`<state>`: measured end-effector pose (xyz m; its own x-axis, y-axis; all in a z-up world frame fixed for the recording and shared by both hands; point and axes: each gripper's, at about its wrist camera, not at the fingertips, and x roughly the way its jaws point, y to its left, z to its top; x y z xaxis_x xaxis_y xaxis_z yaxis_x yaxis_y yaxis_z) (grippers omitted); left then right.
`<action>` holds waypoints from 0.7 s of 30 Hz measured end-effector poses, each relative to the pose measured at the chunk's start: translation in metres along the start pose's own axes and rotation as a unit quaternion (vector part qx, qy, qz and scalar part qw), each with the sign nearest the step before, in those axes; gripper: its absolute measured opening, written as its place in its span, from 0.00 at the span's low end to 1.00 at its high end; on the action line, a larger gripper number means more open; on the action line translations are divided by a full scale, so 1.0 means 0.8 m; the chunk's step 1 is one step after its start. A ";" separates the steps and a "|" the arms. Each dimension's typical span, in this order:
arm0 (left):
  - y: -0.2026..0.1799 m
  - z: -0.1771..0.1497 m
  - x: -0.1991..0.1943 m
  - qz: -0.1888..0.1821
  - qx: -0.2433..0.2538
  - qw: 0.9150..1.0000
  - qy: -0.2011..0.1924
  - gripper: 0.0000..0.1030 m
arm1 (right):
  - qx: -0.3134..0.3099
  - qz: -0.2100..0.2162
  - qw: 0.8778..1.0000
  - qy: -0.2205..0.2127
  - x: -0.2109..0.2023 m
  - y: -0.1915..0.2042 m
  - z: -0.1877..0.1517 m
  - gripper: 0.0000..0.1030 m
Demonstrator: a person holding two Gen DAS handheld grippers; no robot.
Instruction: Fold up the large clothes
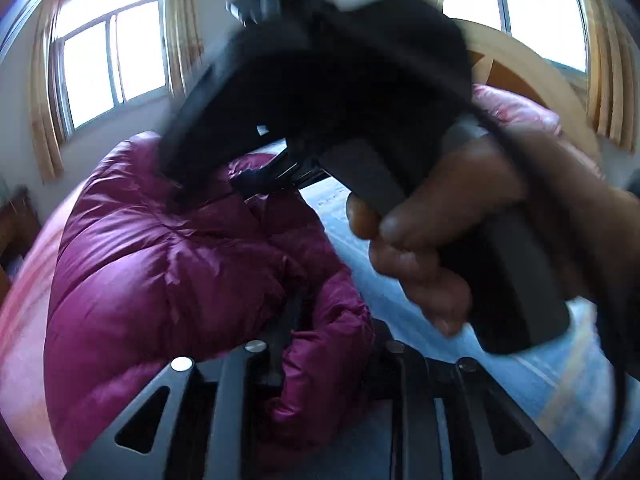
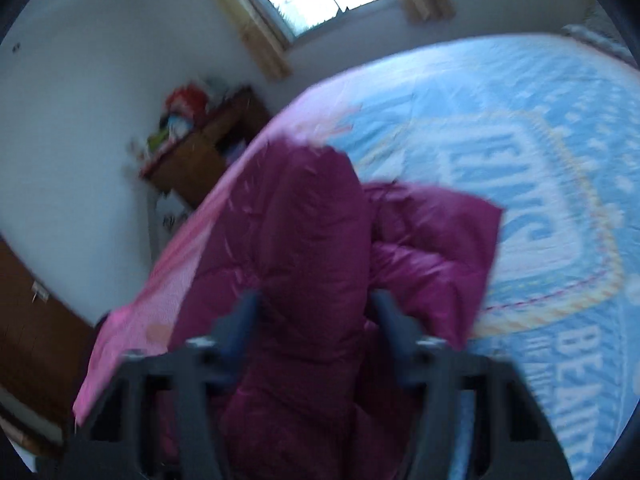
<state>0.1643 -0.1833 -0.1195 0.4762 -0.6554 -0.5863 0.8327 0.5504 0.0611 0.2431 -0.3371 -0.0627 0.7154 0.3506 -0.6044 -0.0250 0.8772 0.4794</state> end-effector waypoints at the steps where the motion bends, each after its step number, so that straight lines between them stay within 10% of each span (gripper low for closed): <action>1: 0.004 -0.005 -0.011 -0.010 -0.007 1.000 -0.003 0.32 | 0.000 0.007 1.000 0.018 0.007 0.001 -0.002 0.24; 12: 0.097 -0.021 -0.188 -0.040 -0.045 0.993 -0.104 0.52 | 0.084 0.038 0.992 -0.087 -0.067 -0.015 -0.034 0.13; 21: 0.194 0.088 -0.102 0.143 -0.148 0.977 -0.051 0.67 | 0.152 0.000 0.985 -0.086 -0.052 -0.054 -0.084 0.14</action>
<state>0.2747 -0.0808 -0.0053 0.7159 -0.4931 -0.4943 0.5506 0.8341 -0.0346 0.1675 -0.3673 -0.1012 0.8238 0.2662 -0.5005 0.1669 0.7299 0.6628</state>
